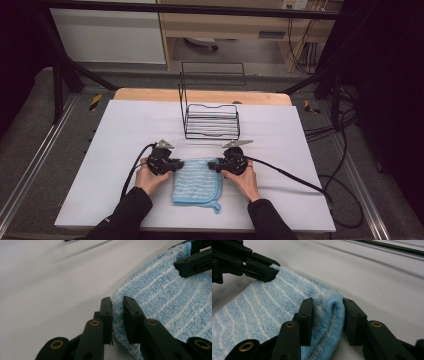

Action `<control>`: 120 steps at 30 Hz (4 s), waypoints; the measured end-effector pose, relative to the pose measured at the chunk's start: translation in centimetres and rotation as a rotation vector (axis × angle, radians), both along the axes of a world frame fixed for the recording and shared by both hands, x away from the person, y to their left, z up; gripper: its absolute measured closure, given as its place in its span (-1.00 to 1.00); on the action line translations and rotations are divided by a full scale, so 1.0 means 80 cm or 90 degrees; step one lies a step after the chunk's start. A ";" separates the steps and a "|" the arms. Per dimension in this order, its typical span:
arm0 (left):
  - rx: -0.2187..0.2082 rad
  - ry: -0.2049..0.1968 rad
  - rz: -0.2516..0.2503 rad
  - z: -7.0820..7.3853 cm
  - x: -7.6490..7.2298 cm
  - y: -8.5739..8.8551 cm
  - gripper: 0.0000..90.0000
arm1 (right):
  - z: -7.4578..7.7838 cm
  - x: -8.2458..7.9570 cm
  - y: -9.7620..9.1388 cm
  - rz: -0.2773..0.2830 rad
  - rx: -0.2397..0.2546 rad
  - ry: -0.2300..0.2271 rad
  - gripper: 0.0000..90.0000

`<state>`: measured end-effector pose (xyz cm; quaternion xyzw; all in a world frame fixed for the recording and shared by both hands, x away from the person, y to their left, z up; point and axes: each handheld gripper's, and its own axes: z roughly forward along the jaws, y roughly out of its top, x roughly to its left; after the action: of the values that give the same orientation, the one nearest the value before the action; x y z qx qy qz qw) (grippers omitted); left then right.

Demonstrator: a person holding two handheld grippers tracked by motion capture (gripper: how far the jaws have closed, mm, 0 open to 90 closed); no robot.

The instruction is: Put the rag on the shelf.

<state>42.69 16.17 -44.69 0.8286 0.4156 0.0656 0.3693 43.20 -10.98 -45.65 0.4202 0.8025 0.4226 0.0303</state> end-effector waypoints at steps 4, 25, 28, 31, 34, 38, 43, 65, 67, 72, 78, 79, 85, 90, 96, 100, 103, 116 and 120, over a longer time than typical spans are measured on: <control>-0.002 0.000 -0.002 0.000 0.001 0.001 0.72 | -0.001 0.001 0.001 -0.002 0.013 0.018 0.55; -0.038 -0.006 -0.004 0.018 -0.005 0.011 0.82 | 0.013 -0.006 -0.004 -0.014 0.039 0.025 0.77; -0.049 -0.017 -0.005 0.025 -0.009 0.012 0.82 | 0.020 -0.009 -0.006 -0.013 0.050 0.017 0.77; -0.054 -0.038 -0.008 0.034 -0.013 0.014 0.82 | 0.028 -0.012 -0.009 -0.012 0.062 0.006 0.77; -0.067 -0.047 -0.016 0.043 -0.016 0.015 0.82 | 0.037 -0.015 -0.012 -0.012 0.075 -0.008 0.77; -0.079 -0.064 -0.023 0.054 -0.020 0.017 0.82 | 0.049 -0.019 -0.017 -0.013 0.095 -0.022 0.77; -0.087 -0.086 -0.029 0.067 -0.027 0.016 0.82 | 0.065 -0.025 -0.021 -0.012 0.100 -0.048 0.78; -0.129 -0.172 -0.036 0.120 -0.056 0.015 0.82 | 0.123 -0.052 -0.030 -0.003 0.111 -0.151 0.78; -0.134 -0.179 -0.036 0.124 -0.058 0.015 0.82 | 0.129 -0.055 -0.031 -0.003 0.111 -0.163 0.79; -0.146 -0.204 -0.033 0.133 -0.064 0.014 0.82 | 0.139 -0.061 -0.033 -0.006 0.115 -0.185 0.79; -0.151 -0.229 -0.029 0.144 -0.068 0.011 0.82 | 0.152 -0.070 -0.034 -0.010 0.118 -0.216 0.79; -0.154 -0.234 -0.029 0.147 -0.069 0.010 0.82 | 0.154 -0.070 -0.034 -0.011 0.118 -0.222 0.79; -0.164 -0.253 -0.033 0.159 -0.069 0.005 0.82 | 0.168 -0.076 -0.040 -0.024 0.123 -0.249 0.79; -0.173 -0.270 -0.030 0.170 -0.065 0.001 0.82 | 0.180 -0.080 -0.043 -0.030 0.124 -0.275 0.79; -0.182 -0.289 -0.025 0.183 -0.059 -0.005 0.82 | 0.193 -0.081 -0.045 -0.043 0.128 -0.301 0.79; -0.192 -0.303 -0.021 0.192 -0.054 -0.008 0.82 | 0.203 -0.081 -0.045 -0.055 0.134 -0.321 0.79; -0.195 -0.312 -0.017 0.199 -0.051 -0.010 0.82 | 0.212 -0.080 -0.044 -0.061 0.138 -0.336 0.79; -0.218 -0.356 -0.005 0.232 -0.040 -0.016 0.83 | 0.240 -0.076 -0.043 -0.082 0.157 -0.388 0.79; -0.223 -0.365 -0.002 0.242 -0.037 -0.019 0.83 | 0.250 -0.075 -0.043 -0.082 0.167 -0.401 0.79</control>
<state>39.77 14.63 -25.37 0.7008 0.2981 0.2230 0.6085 37.22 -14.42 -25.67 0.3193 0.6646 0.6282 0.2487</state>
